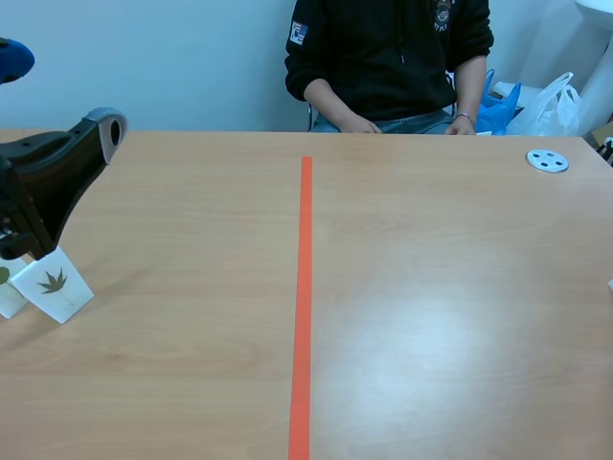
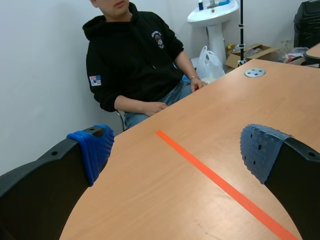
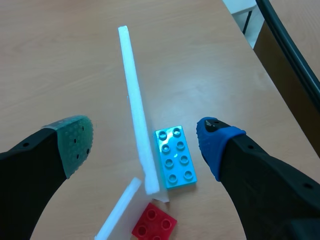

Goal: Sort the leaf by its shape. The table is split by an orange tape line. A compound leaf with several leaflets goes to the left side, a simple leaf with one blade goes to the right side. Return to the home posture when a red brick is placed on the table.

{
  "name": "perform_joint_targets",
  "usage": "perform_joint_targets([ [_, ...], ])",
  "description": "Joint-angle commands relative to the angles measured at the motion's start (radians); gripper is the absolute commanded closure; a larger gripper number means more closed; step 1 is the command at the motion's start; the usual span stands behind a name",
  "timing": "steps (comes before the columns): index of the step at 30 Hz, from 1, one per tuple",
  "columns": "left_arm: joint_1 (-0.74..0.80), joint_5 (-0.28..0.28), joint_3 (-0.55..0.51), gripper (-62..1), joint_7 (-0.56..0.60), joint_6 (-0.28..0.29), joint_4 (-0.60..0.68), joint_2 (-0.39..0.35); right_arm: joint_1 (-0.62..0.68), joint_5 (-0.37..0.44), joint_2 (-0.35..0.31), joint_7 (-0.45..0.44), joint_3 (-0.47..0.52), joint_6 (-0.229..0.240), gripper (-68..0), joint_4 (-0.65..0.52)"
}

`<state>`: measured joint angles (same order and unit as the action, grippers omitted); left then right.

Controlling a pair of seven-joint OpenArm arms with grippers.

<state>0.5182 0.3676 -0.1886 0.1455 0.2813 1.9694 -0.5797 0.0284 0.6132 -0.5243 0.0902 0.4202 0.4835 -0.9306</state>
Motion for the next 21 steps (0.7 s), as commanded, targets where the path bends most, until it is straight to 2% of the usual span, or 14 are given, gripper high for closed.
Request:
perform_joint_targets([
  [1, 0.003, 0.011, -0.01, -54.2, 0.011, -0.005, 0.019, -0.003, -0.006, 0.009, -0.043, -0.003, 0.037, 0.022, -49.1, -0.054],
  [4, 0.011, 0.011, -0.01, -54.2, 0.012, -0.005, 0.019, -0.003, 0.043, 0.009, -0.055, 0.01, 0.076, 0.055, -56.9, -0.132],
  [6, 0.014, 0.011, -0.01, -54.2, 0.011, -0.005, 0.019, -0.003, 0.09, 0.009, -0.063, 0.009, 0.107, 0.074, -59.7, -0.201],
  [12, 0.014, 0.011, -0.01, -54.2, 0.011, -0.005, 0.019, -0.003, 0.242, 0.023, -0.071, 0.018, 0.207, 0.147, -60.6, -0.465],
  [16, 0.016, 0.011, -0.01, -54.2, 0.011, -0.005, 0.019, -0.003, 0.331, 0.035, -0.071, 0.021, 0.264, 0.213, -60.6, -0.65],
  [21, 0.017, 0.011, -0.01, -54.2, 0.013, -0.005, 0.019, -0.003, 0.376, 0.035, -0.064, 0.055, 0.29, 0.221, -60.6, -0.836],
])
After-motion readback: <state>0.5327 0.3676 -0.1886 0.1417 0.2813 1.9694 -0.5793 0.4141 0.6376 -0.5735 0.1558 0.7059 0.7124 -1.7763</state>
